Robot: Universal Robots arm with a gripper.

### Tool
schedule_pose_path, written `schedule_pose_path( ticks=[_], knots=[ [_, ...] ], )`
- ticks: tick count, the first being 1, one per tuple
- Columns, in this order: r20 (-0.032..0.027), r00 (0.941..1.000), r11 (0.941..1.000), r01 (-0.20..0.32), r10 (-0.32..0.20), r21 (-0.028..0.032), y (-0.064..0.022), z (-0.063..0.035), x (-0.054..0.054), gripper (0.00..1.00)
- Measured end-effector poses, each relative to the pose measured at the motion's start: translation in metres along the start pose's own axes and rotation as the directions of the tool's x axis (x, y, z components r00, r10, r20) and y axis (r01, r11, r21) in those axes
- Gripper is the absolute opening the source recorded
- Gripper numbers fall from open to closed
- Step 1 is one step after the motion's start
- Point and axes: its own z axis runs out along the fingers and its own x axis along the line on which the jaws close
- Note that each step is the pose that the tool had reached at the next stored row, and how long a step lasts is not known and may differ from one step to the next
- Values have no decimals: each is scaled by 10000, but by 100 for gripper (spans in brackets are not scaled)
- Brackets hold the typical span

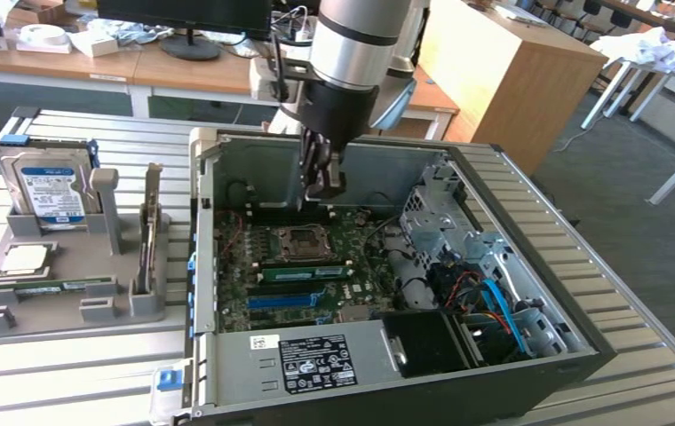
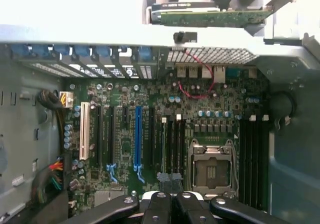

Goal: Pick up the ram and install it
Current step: 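Press down the ram until it locks into place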

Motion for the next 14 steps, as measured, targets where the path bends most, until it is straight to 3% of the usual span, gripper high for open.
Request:
schedule_pose_path(
  ticks=[14],
  knots=[
    [1,10000,10000,0,0,0,-290,-10,8,10]
  ],
)
